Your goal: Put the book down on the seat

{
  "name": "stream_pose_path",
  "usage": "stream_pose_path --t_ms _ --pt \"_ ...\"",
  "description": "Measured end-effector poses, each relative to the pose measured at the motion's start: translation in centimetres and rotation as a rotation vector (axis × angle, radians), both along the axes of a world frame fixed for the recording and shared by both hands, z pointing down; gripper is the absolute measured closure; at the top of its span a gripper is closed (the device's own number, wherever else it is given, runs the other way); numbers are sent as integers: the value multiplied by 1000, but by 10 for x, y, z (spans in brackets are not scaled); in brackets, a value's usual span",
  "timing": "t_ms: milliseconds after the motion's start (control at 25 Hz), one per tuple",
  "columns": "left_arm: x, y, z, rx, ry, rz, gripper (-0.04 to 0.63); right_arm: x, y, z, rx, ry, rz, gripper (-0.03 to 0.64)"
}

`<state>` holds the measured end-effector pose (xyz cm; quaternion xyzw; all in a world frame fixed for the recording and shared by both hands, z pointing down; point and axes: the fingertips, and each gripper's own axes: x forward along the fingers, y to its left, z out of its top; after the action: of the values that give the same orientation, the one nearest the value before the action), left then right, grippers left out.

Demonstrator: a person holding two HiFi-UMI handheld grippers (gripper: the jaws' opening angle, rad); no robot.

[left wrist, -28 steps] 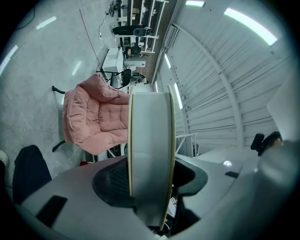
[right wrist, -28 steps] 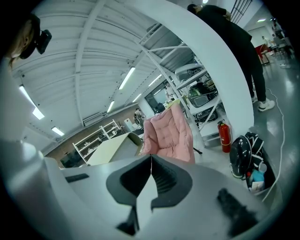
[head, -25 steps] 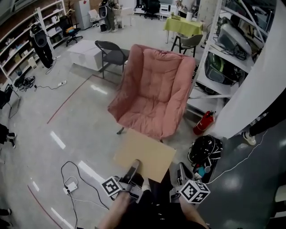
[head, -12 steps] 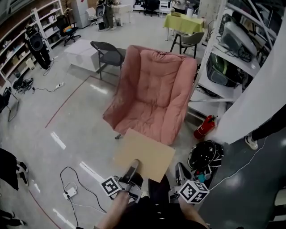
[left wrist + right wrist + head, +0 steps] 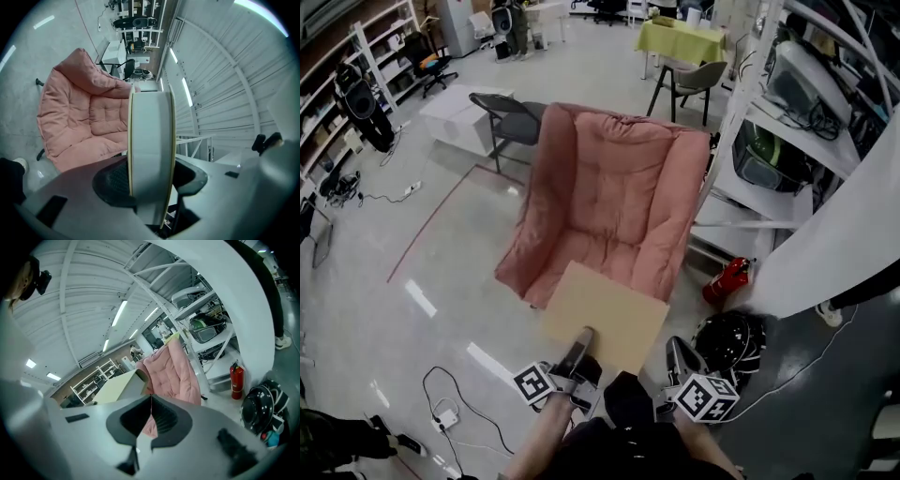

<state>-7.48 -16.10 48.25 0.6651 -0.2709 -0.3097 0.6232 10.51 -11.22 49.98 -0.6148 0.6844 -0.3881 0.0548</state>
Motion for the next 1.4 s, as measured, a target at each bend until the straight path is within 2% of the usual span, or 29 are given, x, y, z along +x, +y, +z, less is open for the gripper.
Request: stream_pose_path --t_ms 280,520,640,800,1120,1280,1400 --pt "45 -60 15 -34 -8 61 373 46 -49 11 -31 -10 51 604" --pt "80 -97 34 -49 -68 132 373 79 -81 26 -59 11 43 604" --pt "92 -114 44 -64 -67 159 373 93 -99 31 -59 20 58 604" --pt "107 -133 70 -97 -92 214 373 106 -119 46 -67 25 88 604" --pt "134 -168 133 -130 -137 344 374 134 -142 81 -80 12 229 604" --pt "151 -174 159 -144 -152 422 374 140 -145 97 -91 14 260 604" --pt "163 -177 181 -154 -189 478 374 143 -150 103 -84 22 270 604"
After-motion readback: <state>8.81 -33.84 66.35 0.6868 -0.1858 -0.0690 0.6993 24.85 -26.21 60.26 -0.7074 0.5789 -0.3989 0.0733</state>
